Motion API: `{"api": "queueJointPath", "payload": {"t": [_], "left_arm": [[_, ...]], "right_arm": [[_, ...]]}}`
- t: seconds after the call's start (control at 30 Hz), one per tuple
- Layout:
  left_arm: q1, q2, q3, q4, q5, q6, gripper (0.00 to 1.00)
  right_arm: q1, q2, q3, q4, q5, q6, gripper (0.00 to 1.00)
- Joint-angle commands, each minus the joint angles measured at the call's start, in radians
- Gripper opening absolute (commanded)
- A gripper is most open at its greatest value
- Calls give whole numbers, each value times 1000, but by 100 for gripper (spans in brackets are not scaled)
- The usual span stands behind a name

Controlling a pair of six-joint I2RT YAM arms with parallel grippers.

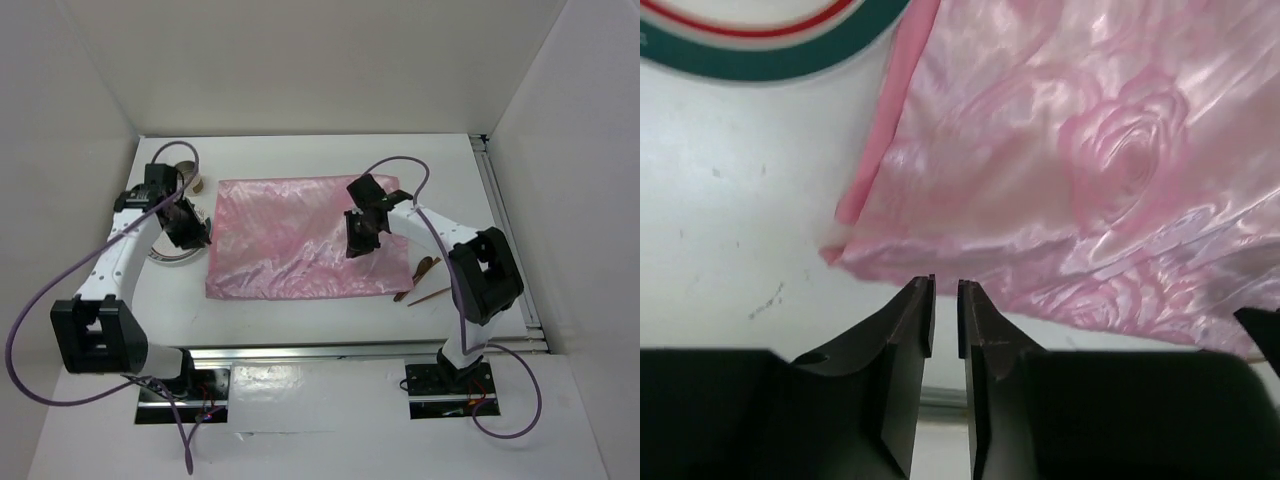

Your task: Set the dinner table for one person

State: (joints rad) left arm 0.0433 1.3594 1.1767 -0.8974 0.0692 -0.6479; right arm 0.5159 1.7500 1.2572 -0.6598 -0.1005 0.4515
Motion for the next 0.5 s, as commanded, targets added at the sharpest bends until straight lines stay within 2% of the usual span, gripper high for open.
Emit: {"api": "queueJointPath", "payload": {"t": [0.0,0.07,0.13,0.23,0.4,0.47], "left_arm": [[6,124,160,60,-29,40,32],[15,199,248,60,-29,51,32],[15,300,366,60,-29,51,42],[42,401,476,97,-40,51,69],[101,572,676,64,-22,40,69],[101,613,757,45,-31,40,69]], "right_arm": [[-7,-69,56,-38,16,-16,24],[-7,-80,67,-38,27,-16,24],[-7,-90,79,-49,36,-16,24],[-7,-103,99,-58,36,-25,24],[-16,-103,137,-69,70,-34,32],[-16,-93,159,-78,82,-34,41]]}}
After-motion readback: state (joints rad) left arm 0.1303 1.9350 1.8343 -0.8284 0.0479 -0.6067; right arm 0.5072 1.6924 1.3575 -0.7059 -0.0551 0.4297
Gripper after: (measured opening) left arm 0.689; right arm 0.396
